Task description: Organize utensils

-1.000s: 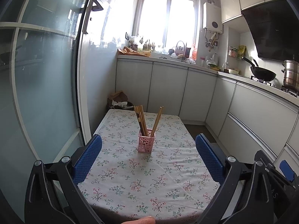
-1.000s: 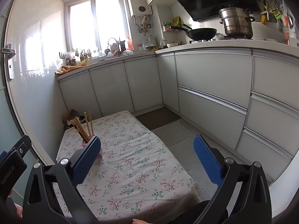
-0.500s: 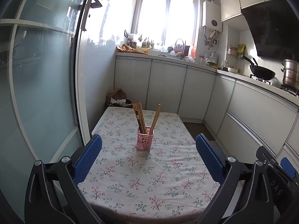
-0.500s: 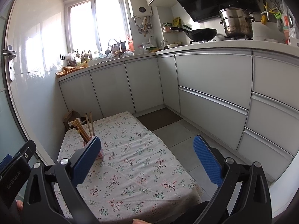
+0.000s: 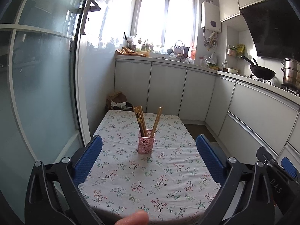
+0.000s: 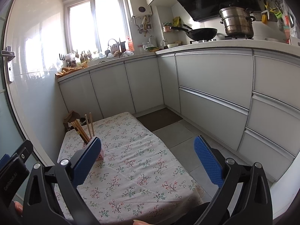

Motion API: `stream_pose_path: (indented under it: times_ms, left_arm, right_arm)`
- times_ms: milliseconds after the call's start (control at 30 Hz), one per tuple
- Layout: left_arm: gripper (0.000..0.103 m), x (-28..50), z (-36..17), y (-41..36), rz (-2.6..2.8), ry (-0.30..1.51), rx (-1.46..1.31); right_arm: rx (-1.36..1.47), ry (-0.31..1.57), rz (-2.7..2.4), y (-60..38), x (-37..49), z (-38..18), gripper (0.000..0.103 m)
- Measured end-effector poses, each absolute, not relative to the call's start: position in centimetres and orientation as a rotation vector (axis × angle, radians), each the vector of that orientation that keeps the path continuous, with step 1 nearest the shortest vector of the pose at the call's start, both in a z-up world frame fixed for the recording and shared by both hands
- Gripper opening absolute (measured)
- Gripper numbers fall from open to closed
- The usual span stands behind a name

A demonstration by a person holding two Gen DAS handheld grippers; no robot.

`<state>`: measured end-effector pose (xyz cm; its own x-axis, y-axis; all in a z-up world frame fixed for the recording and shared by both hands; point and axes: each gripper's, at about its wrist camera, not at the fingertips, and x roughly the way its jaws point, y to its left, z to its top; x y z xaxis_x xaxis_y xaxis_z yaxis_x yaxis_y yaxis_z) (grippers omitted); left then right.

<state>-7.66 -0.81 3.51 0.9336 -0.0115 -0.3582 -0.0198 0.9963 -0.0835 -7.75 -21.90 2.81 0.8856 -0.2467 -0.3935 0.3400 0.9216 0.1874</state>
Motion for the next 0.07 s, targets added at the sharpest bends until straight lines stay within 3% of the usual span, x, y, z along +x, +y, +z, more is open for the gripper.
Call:
stream_pose_path:
  times_ms: [67]
  left_arm:
    - [0.096, -7.6, 3.39, -0.81, 0.008, 0.372, -0.09]
  right_arm:
    - [0.256, 0.372, -0.309, -21.86, -7.8, 2.85, 0.097]
